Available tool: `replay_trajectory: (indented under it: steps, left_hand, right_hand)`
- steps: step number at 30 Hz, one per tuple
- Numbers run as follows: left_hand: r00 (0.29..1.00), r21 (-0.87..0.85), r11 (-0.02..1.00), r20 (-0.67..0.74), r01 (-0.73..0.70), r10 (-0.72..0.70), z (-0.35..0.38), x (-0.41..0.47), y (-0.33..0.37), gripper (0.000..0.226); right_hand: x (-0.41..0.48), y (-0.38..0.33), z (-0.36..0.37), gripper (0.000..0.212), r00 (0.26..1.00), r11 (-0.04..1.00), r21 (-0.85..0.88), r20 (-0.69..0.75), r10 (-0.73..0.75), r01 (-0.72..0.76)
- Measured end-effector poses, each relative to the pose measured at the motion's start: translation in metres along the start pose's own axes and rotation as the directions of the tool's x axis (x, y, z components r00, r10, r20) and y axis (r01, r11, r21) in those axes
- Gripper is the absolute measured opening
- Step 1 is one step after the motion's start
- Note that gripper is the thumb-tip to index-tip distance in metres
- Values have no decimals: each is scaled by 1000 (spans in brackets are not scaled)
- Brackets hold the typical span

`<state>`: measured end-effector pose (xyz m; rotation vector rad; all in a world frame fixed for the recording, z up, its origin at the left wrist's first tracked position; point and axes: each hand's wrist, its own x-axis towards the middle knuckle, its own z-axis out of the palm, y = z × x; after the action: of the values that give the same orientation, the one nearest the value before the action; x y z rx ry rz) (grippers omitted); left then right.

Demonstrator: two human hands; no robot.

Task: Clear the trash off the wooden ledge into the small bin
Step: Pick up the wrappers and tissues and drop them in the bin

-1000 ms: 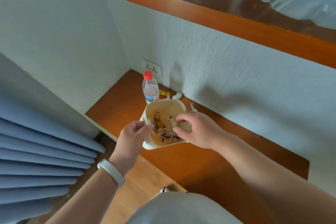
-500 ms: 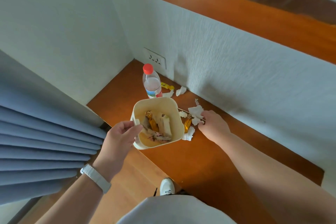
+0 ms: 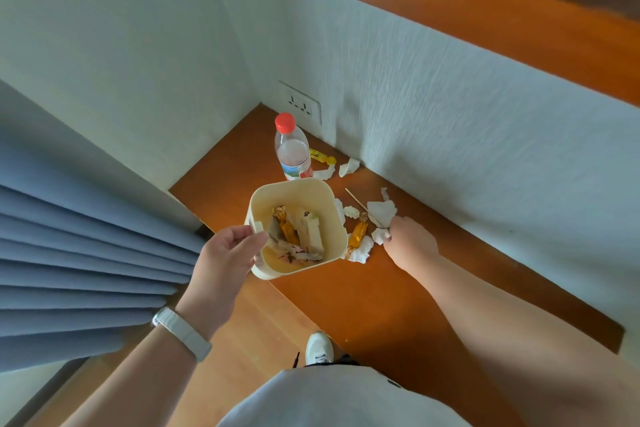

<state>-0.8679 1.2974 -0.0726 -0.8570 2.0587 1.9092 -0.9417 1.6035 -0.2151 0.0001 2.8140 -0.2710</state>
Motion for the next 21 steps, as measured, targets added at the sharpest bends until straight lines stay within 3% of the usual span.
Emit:
replay_trajectory:
  steps: [6,11,16,21]
  left_hand:
    - [999,-8,999,35,-33,33,5,-3,1,18]
    - [997,3,999,53,-55,54,6,-5,1,17]
    - [994,36,996,87,-76,72,9,-9,-2,18]
    - [991,46,997,122,-70,64,9,-10,-3,17]
  right_hand:
    - [-23,1,-10,18,994,992,70,-3,106,-106]
    - [-45,-8,-40,7,991,973,209,-66,117,-101]
    - [-67,-33,-84,5,967,899,435,-245,63,52]
    - [-89,-68,-112,6,926,885,375,-351,-142,277]
